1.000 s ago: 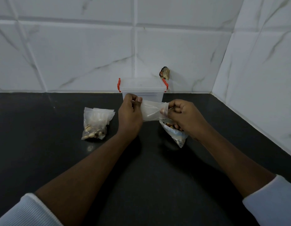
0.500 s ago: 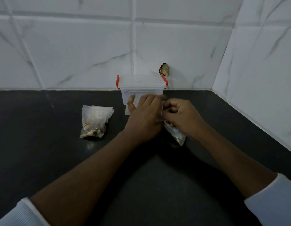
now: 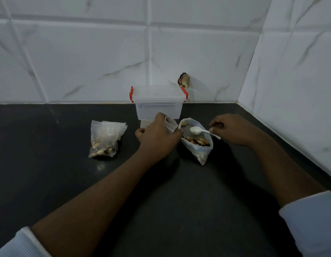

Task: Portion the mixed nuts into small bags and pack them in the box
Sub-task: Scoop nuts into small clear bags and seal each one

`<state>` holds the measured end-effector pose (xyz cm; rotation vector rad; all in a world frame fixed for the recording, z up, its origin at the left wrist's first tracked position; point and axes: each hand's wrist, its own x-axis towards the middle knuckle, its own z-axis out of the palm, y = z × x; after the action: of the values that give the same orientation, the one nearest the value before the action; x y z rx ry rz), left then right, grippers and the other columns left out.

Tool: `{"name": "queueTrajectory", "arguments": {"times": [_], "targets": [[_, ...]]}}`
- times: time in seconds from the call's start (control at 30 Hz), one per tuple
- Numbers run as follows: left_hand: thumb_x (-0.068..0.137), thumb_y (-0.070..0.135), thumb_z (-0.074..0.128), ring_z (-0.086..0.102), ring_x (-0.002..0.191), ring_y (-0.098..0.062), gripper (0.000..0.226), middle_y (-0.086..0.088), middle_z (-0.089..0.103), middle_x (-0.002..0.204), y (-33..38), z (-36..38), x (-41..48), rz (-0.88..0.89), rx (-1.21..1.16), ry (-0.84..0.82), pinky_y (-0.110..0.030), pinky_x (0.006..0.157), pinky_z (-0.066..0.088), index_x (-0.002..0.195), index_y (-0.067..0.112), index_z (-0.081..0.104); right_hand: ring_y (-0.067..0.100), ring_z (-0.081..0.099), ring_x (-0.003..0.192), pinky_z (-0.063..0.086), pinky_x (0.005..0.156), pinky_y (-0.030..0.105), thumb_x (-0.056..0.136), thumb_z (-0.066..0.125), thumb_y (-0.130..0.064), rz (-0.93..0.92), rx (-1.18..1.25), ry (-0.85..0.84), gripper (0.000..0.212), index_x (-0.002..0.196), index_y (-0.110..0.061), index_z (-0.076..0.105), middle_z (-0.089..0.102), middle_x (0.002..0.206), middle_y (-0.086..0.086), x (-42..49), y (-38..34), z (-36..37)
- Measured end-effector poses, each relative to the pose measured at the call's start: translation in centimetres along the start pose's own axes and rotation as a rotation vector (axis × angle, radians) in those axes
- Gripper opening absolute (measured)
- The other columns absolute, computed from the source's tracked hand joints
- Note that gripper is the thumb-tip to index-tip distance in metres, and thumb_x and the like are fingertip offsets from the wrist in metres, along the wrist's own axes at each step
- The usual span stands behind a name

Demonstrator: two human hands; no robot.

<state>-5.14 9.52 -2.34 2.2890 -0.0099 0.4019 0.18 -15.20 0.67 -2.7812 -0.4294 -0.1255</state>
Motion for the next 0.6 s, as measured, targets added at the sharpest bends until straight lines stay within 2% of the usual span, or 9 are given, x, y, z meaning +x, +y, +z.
{"name": "queueTrajectory", "arguments": {"times": [0.07, 0.2, 0.3, 0.37, 0.43, 0.5, 0.6], "targets": [[0.091, 0.059, 0.062, 0.050, 0.099, -0.008, 0.044, 0.015, 0.056, 0.103, 0.5, 0.3, -0.4, -0.041, 0.059, -0.051, -0.051, 0.116, 0.016, 0.122, 0.033, 0.046, 0.010, 0.066, 0.089, 0.047, 0.075, 0.028, 0.096, 0.068, -0.027, -0.004, -0.001, -0.019, 0.015, 0.110, -0.023, 0.074, 0.073, 0.101, -0.003, 0.0, -0.2, 0.2], [0.089, 0.052, 0.068, 0.056, 0.114, -0.015, 0.050, 0.011, 0.056, 0.109, 1.3, 0.5, -0.7, -0.121, 0.052, -0.129, -0.050, 0.114, 0.018, 0.128, 0.028, 0.047, 0.009, 0.063, 0.077, 0.045, 0.064, 0.028, 0.096, 0.069, -0.022, -0.036, 0.032, 0.016, 0.005, 0.093, -0.025, 0.073, 0.068, 0.084, -0.008, -0.3, -0.8, -0.3], [0.087, 0.046, 0.073, 0.049, 0.107, -0.014, 0.044, 0.013, 0.051, 0.103, 1.4, 0.2, -0.6, -0.175, -0.059, -0.142, -0.051, 0.116, 0.020, 0.118, 0.030, 0.045, 0.014, 0.070, 0.070, 0.059, 0.066, 0.032, 0.098, 0.064, -0.018, -0.054, 0.206, 0.050, 0.007, 0.093, -0.020, 0.070, 0.071, 0.080, -0.001, -0.8, -1.4, -0.9], [0.085, 0.041, 0.076, 0.048, 0.105, -0.013, 0.042, 0.015, 0.050, 0.095, 1.2, -0.2, -0.4, -0.204, -0.127, -0.125, -0.052, 0.117, 0.025, 0.111, 0.032, 0.044, 0.011, 0.071, 0.067, 0.059, 0.066, 0.030, 0.097, 0.067, -0.015, -0.101, 0.282, 0.044, 0.008, 0.093, -0.020, 0.072, 0.073, 0.078, -0.001, -1.2, -1.6, -1.4], [0.081, 0.035, 0.080, 0.055, 0.109, -0.016, 0.040, 0.017, 0.051, 0.093, 0.6, -0.4, 0.0, -0.233, -0.199, -0.126, -0.054, 0.113, 0.035, 0.102, 0.036, 0.046, 0.010, 0.068, 0.070, 0.054, 0.067, 0.030, 0.092, 0.073, -0.017, -0.176, 0.248, 0.034, 0.009, 0.089, -0.024, 0.076, 0.073, 0.078, -0.005, -1.5, -1.5, -1.8], [0.070, 0.038, 0.082, 0.060, 0.113, -0.019, 0.041, 0.015, 0.058, 0.099, 0.2, -0.6, 0.0, -0.250, -0.256, -0.154, -0.055, 0.109, 0.043, 0.094, 0.036, 0.049, 0.016, 0.066, 0.077, 0.052, 0.070, 0.037, 0.089, 0.077, -0.016, -0.217, 0.267, 0.012, 0.010, 0.088, -0.026, 0.079, 0.073, 0.082, -0.003, -1.6, -1.5, -2.0], [0.053, 0.045, 0.077, 0.062, 0.112, -0.018, 0.051, 0.010, 0.065, 0.109, 0.0, -0.6, 0.0, -0.252, -0.293, -0.205, -0.054, 0.108, 0.045, 0.098, 0.037, 0.054, 0.029, 0.067, 0.086, 0.054, 0.079, 0.047, 0.086, 0.077, -0.011, -0.237, 0.335, -0.050, 0.016, 0.089, -0.026, 0.080, 0.075, 0.090, 0.002, -1.4, -1.6, -1.8]]}}
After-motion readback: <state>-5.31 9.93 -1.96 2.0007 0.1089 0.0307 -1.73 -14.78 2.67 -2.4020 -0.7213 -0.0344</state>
